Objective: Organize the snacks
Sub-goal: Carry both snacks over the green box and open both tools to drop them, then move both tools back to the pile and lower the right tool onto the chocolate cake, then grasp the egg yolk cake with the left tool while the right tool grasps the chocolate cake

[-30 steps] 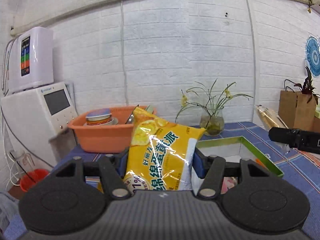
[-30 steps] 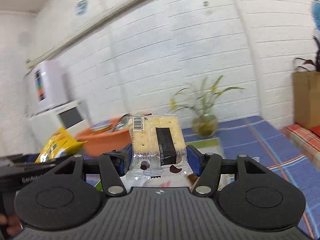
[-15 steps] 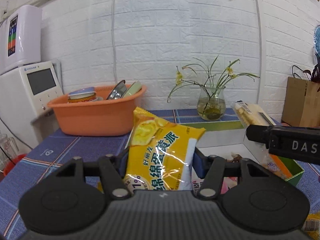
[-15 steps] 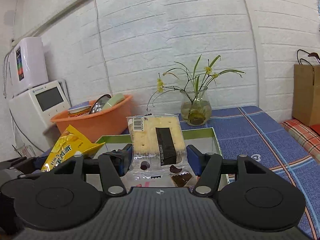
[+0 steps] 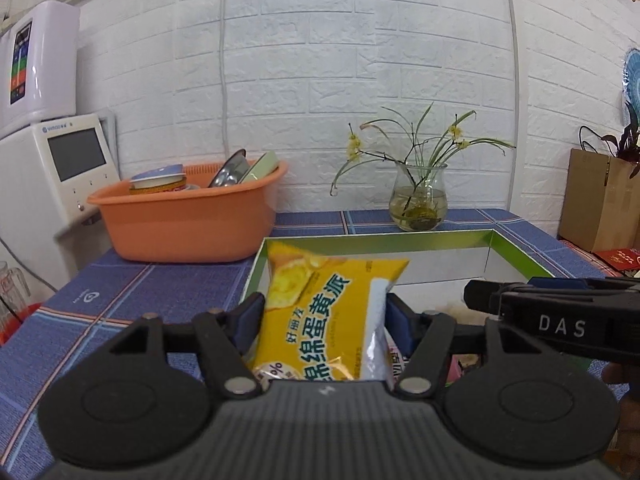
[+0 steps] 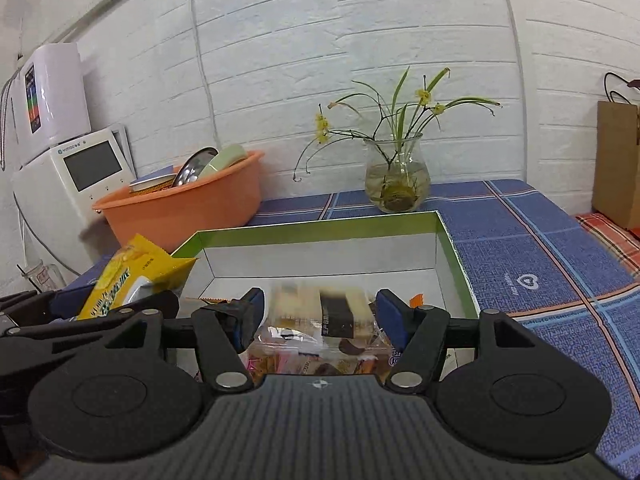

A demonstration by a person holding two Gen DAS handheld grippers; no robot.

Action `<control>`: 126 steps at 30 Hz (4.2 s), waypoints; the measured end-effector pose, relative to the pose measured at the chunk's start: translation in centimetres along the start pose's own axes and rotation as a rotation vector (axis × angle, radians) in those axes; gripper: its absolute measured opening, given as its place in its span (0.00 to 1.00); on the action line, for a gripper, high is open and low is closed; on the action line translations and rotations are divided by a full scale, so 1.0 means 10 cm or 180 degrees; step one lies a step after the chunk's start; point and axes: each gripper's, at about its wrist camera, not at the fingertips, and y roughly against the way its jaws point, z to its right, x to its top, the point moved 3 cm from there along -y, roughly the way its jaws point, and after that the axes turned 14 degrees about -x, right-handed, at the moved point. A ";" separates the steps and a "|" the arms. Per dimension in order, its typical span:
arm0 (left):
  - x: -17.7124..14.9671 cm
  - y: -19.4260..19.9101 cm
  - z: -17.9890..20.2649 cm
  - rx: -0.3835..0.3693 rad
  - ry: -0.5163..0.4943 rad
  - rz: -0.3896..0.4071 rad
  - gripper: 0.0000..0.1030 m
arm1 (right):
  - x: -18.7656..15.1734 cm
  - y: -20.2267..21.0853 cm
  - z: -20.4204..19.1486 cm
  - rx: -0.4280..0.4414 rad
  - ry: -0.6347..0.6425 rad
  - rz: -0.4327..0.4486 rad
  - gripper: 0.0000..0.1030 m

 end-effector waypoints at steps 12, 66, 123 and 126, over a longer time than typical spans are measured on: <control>0.01 0.05 -0.01 0.0023 -0.0011 0.0010 0.70 | 0.01 0.01 0.02 0.0081 -0.0061 -0.0034 1.00; -0.66 0.92 -0.29 -0.0542 0.0644 -0.0839 1.00 | -0.92 0.99 -0.13 0.1337 0.1293 -0.0821 1.00; -0.60 0.14 0.04 -0.1453 -0.0113 -0.1416 0.20 | -0.99 0.98 0.21 0.1056 0.1408 -0.0717 0.59; -0.61 0.36 -0.06 -0.1445 0.0096 -0.1242 0.21 | -0.97 1.04 0.22 0.1028 0.1363 -0.0665 0.59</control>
